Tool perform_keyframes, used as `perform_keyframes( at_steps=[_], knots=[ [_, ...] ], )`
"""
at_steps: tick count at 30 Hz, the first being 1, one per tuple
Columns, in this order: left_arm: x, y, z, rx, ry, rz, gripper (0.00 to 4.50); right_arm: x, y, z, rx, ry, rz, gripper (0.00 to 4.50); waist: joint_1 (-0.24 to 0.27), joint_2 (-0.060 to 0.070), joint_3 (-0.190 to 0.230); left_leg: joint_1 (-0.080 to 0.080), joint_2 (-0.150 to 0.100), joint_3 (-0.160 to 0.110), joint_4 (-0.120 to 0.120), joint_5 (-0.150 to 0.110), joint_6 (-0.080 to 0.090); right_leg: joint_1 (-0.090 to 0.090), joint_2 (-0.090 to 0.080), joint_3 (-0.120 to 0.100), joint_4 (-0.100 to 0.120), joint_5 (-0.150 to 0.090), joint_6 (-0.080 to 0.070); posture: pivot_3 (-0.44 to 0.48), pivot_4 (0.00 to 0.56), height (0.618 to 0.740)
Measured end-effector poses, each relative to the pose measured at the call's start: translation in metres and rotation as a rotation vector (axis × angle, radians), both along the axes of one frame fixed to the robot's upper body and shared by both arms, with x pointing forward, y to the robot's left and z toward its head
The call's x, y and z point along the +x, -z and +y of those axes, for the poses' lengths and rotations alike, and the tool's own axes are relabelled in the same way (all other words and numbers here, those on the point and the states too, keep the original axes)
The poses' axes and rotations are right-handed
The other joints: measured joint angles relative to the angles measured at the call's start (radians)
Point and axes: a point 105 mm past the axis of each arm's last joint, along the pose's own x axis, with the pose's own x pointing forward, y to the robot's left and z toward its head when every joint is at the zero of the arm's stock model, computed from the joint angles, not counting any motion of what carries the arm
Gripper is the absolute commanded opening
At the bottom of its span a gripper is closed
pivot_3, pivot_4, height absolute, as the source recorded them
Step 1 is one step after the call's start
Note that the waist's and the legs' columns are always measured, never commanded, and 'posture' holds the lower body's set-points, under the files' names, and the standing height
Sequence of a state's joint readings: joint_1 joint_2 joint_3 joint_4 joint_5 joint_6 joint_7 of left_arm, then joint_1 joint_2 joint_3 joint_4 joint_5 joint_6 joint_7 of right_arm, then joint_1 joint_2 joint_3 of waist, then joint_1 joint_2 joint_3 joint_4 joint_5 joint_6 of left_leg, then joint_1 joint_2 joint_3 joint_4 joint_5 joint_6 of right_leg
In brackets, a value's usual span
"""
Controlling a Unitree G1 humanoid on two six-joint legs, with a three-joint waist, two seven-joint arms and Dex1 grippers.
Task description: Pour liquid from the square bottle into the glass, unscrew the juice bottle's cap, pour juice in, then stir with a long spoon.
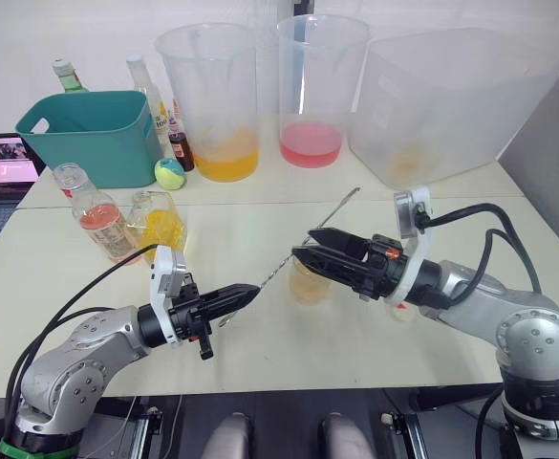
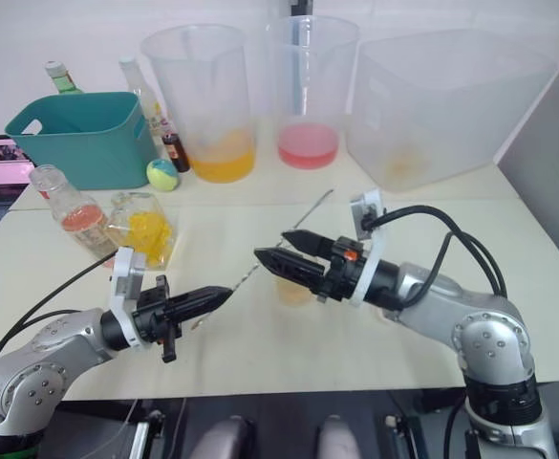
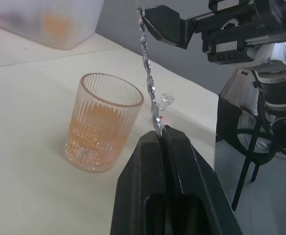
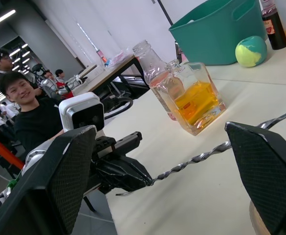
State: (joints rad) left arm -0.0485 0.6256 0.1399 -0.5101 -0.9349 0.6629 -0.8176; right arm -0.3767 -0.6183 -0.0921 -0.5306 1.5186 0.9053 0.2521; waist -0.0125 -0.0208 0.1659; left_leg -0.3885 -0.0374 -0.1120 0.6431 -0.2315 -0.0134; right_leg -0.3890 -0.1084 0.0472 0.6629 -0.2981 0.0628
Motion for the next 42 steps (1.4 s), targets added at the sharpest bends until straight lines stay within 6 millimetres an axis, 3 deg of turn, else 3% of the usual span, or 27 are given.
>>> perform_keyframes(
  at_steps=[4, 8, 16, 30, 31, 42],
  knots=[
    [-0.002, -0.003, 0.0, -0.008, 0.02, -0.007, 0.03, -0.019, -0.011, -0.01, 0.022, -0.085, -0.022, 4.5, -0.001, 0.0, 0.0, 0.0, 0.0, 0.0, 0.0, 0.0, 0.0, 0.001, 0.0, 0.0, -0.001, 0.0, 0.0, 0.0, 0.15, 0.738],
    [-0.001, -0.007, -0.002, -0.013, 0.029, -0.023, 0.03, -0.019, -0.008, -0.011, 0.006, -0.086, -0.015, 4.5, -0.003, 0.0, 0.0, 0.001, 0.001, 0.0, 0.0, 0.0, 0.0, 0.0, 0.001, 0.0, -0.001, 0.0, 0.0, 0.0, 0.15, 0.738],
    [-0.002, -0.009, -0.002, -0.015, 0.042, -0.026, 0.03, 0.006, 0.011, -0.009, -0.031, 0.045, 0.055, 4.5, -0.002, 0.0, 0.0, 0.0, 0.001, 0.0, 0.0, 0.0, 0.0, 0.0, 0.001, 0.0, -0.001, 0.0, 0.0, 0.0, 0.15, 0.738],
    [-0.003, -0.008, -0.005, 0.01, 0.059, -0.029, 0.03, 0.016, -0.006, -0.001, 0.061, 0.063, 0.057, 4.5, -0.002, 0.0, 0.0, 0.0, 0.0, 0.0, 0.0, 0.0, 0.0, 0.0, 0.001, 0.0, -0.001, 0.0, 0.0, 0.0, 0.15, 0.738],
    [-0.003, -0.008, -0.005, 0.012, 0.058, -0.03, 0.0, 0.017, -0.006, -0.001, 0.061, 0.066, 0.058, 3.95, -0.002, 0.0, 0.0, 0.0, 0.0, 0.0, 0.0, 0.0, 0.0, 0.0, 0.001, 0.0, -0.001, 0.0, 0.0, 0.0, 0.15, 0.738],
    [-0.002, -0.009, -0.006, 0.005, 0.048, -0.036, 0.0, 0.021, -0.003, -0.002, 0.036, 0.093, 0.047, 0.25, -0.002, 0.0, 0.0, 0.0, 0.001, 0.0, 0.0, 0.0, 0.0, 0.0, 0.001, 0.0, -0.001, 0.0, 0.0, 0.0, 0.15, 0.738]
  ],
)
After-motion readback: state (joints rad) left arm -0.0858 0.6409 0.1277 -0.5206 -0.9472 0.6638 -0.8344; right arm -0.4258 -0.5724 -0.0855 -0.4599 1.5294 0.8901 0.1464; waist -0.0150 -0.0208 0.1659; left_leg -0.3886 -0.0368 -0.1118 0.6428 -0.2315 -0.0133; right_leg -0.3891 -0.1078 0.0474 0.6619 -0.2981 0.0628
